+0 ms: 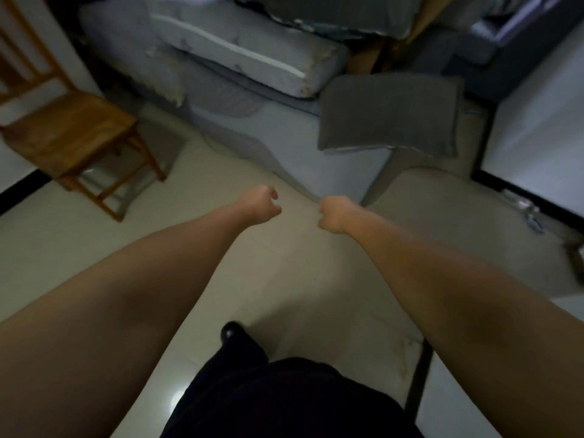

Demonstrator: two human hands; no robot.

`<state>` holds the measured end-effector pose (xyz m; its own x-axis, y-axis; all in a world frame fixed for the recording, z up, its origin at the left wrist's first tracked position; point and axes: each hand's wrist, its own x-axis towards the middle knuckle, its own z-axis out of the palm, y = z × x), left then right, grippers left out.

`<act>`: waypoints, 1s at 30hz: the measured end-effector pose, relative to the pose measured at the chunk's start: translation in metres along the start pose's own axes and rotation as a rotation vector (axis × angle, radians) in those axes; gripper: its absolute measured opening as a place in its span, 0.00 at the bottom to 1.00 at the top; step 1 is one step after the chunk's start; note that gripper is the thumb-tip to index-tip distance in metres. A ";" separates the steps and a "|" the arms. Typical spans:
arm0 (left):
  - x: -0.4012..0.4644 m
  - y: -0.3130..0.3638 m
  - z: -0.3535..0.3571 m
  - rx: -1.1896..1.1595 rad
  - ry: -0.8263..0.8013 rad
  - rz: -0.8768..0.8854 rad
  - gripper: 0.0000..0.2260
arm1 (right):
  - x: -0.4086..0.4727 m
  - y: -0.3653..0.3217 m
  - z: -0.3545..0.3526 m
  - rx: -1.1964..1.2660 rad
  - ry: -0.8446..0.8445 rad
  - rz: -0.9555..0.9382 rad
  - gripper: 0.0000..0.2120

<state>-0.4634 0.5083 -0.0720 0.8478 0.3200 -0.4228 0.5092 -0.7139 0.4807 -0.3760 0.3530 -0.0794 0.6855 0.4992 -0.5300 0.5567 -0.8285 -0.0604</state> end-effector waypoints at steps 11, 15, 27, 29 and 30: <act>0.001 -0.146 -0.125 -0.137 0.168 -0.219 0.19 | 0.091 -0.194 -0.070 -0.149 0.045 -0.263 0.18; -0.009 -0.204 -0.155 -0.210 0.234 -0.330 0.19 | 0.107 -0.260 -0.086 -0.187 0.053 -0.374 0.21; -0.008 -0.321 -0.222 -0.339 0.358 -0.574 0.17 | 0.186 -0.420 -0.109 -0.281 -0.023 -0.632 0.19; -0.003 -0.335 -0.235 -0.371 0.392 -0.611 0.15 | 0.201 -0.442 -0.116 -0.304 -0.041 -0.667 0.17; 0.001 -0.344 -0.243 -0.383 0.416 -0.634 0.14 | 0.211 -0.455 -0.120 -0.311 -0.050 -0.691 0.16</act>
<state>-0.6014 0.9054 -0.0508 0.3322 0.8449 -0.4192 0.8580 -0.0861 0.5064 -0.4287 0.8661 -0.0620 0.1152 0.8605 -0.4963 0.9635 -0.2184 -0.1550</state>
